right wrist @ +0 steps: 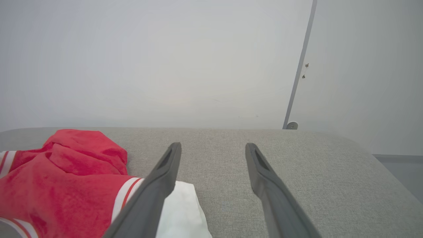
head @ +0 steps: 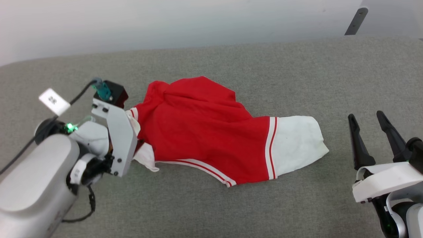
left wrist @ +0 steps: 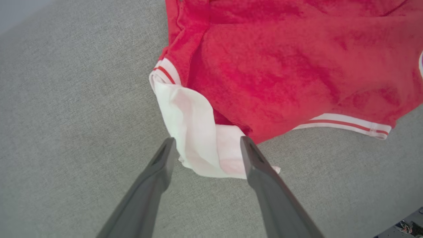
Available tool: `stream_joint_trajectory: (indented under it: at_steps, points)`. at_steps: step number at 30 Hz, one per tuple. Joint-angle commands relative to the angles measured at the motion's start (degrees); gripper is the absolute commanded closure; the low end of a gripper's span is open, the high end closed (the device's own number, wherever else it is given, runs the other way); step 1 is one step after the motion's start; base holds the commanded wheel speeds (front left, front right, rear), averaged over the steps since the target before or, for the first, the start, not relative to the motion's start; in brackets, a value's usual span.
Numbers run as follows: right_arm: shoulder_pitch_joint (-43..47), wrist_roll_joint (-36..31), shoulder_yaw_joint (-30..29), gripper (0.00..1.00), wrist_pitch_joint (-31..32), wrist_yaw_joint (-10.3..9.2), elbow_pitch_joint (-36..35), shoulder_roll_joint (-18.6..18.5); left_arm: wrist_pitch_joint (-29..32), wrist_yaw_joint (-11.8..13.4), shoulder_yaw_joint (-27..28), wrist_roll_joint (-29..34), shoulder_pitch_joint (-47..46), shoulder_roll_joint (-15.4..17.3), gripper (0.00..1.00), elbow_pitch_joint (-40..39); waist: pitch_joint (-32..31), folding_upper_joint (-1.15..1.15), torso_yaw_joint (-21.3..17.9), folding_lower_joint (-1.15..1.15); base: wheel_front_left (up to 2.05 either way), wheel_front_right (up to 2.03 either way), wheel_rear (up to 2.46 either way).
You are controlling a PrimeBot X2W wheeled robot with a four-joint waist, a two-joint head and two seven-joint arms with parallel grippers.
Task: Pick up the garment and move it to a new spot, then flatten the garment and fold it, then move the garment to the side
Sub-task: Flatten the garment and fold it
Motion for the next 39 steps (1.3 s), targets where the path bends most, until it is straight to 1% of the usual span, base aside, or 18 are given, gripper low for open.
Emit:
stream_joint_trajectory:
  at_steps: [1, 7, 8, 9, 10, 11, 17, 21, 25, 30, 31, 35, 39]
  points:
    - [0.4, -0.1, 0.0, 0.00, -0.1, -0.06, -0.2, 0.2, 0.4, 0.9, -0.2, 0.0, 1.2, 0.7, 0.00, -0.9, 0.4, 0.00, -0.3, 0.00, 0.00, 0.00, 0.00]
    - [0.2, 0.2, 0.2, 0.00, -0.5, -0.06, -0.1, 0.3, -0.7, 2.3, 0.0, 1.1, 3.0, 2.1, 0.00, -0.9, 1.3, 0.00, -1.2, 0.00, 0.00, 0.00, 0.00]
    - [0.2, 0.2, 0.2, 0.00, -0.5, -0.06, 0.0, 0.3, -1.0, 2.3, 0.0, 1.1, 3.1, 2.3, 0.22, -0.5, 1.4, 0.00, -1.4, 0.00, 0.00, 0.00, 0.00]
    - [0.2, 0.3, 0.3, 0.00, -0.5, -0.06, 0.0, 0.3, -1.4, 2.1, 0.2, 1.1, 3.2, 2.4, 0.59, -0.2, 1.5, 0.00, -1.5, 0.00, 0.00, 0.00, 0.00]
    - [0.2, 0.3, 0.3, 0.00, -0.6, -0.06, 0.1, 0.2, -1.7, 2.2, 0.4, 0.7, 3.3, 2.3, 0.84, 0.1, 1.5, 0.00, -1.6, 0.00, 0.00, 0.00, 0.00]
    - [0.2, 0.4, 0.2, 0.00, -0.6, -0.06, 0.3, 0.1, -1.9, 2.2, 0.6, 0.3, 3.4, 2.1, 1.00, 0.5, 1.4, 0.00, -1.7, 0.00, 0.00, 0.00, 0.00]
    - [1.0, 0.0, 0.0, 0.00, -0.5, -0.06, 0.4, 0.0, -2.7, 1.4, 0.8, -0.7, 3.9, 1.4, 1.00, 2.6, 0.8, 0.00, -1.7, 0.00, 0.00, 0.00, 0.00]
    - [1.4, -0.3, -0.2, 0.00, -0.1, -0.06, 0.2, -0.1, -2.7, 0.8, 0.3, -0.5, 3.9, 1.8, 1.00, 3.4, 0.0, 0.00, -1.4, 0.00, 0.00, 0.00, 0.00]
    - [1.9, -0.5, -0.3, 0.00, 0.1, -0.06, 0.0, -0.3, -2.5, -0.1, -0.1, 0.3, 3.5, 3.3, 1.00, 3.1, -0.8, 0.00, -0.9, 0.00, 0.00, 0.00, 0.00]
    - [2.4, -0.6, -0.1, 0.00, 0.6, -0.06, -0.5, -0.6, -2.0, -0.8, -0.6, 2.2, 2.7, 6.4, 1.00, 3.1, -1.3, 0.00, -0.6, 0.00, 0.00, 0.00, 0.00]
    - [2.4, -0.6, -0.1, 0.00, 0.6, -0.06, -0.5, -0.6, -2.0, -0.8, -0.6, 2.2, 2.7, 6.4, 1.00, 3.1, -1.3, 0.00, -0.6, 0.00, 0.00, 0.00, 0.00]
    - [2.6, -0.4, 0.4, 0.00, 1.0, -0.06, -0.9, -0.7, -2.0, -1.6, -0.5, 3.0, 2.6, 8.8, 1.00, 4.5, -1.3, 0.00, -0.8, 0.00, 0.00, 0.00, 0.00]
    - [2.6, -0.3, 0.4, 0.00, 1.4, -0.06, -1.3, -1.1, -3.3, -2.2, -0.5, 3.6, 2.3, 9.7, 1.00, 6.8, -0.5, 0.00, -1.2, 0.00, 0.00, 0.00, 0.00]
